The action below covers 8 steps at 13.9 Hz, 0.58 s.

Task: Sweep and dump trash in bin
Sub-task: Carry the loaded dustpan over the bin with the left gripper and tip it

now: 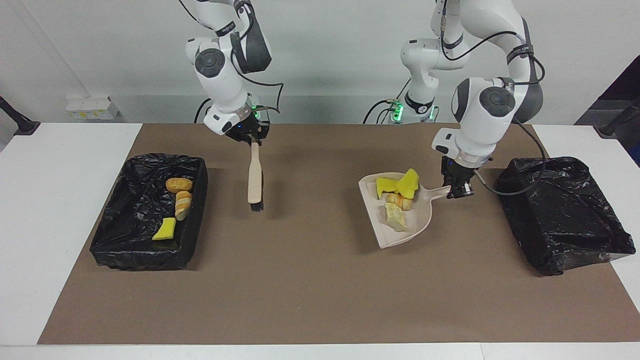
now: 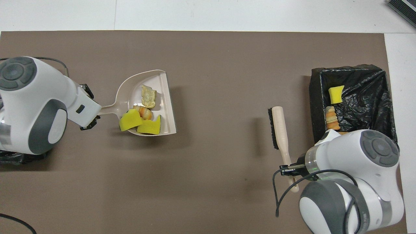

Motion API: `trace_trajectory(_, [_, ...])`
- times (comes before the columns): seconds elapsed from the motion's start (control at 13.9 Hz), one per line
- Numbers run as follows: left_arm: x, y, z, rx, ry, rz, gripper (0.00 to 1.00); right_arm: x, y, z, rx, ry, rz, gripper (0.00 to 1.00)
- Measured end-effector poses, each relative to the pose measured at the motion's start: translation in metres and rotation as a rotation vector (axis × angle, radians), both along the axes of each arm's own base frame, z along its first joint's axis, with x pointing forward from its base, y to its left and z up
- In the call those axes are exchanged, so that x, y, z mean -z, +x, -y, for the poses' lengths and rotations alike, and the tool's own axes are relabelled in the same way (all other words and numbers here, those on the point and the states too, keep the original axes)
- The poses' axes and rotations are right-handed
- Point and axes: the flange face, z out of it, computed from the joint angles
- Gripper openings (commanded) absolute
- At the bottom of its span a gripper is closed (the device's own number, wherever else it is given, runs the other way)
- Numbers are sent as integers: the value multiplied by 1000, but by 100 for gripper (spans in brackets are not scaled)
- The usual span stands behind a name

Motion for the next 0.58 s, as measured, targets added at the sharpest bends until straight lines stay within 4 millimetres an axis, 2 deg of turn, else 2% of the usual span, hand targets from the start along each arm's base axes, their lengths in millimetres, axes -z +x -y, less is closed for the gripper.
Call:
trace_trajectory(0.07, [-8,6,-13,6,-1,2,0,7,-5,4,0,-3,-15,0])
trace_trajectory(0.14, [-15,11,-29,19,-2,5,0,12,-12,-2,-12,-10,-25,0])
trace_trajectory(0.22, [-22,15,-47,35,-4,6,0,13,-22,-21,-26,-23,-29,0])
trace_trajectory(0.43, [-31,25,-121,108,-12,-4,0,5,-68,-127,-23,-73,15,0])
trace_trajectory(0.58, [-32,24,-180,170,-12,-13,0,5,-99,-186,-16,-77,43,0])
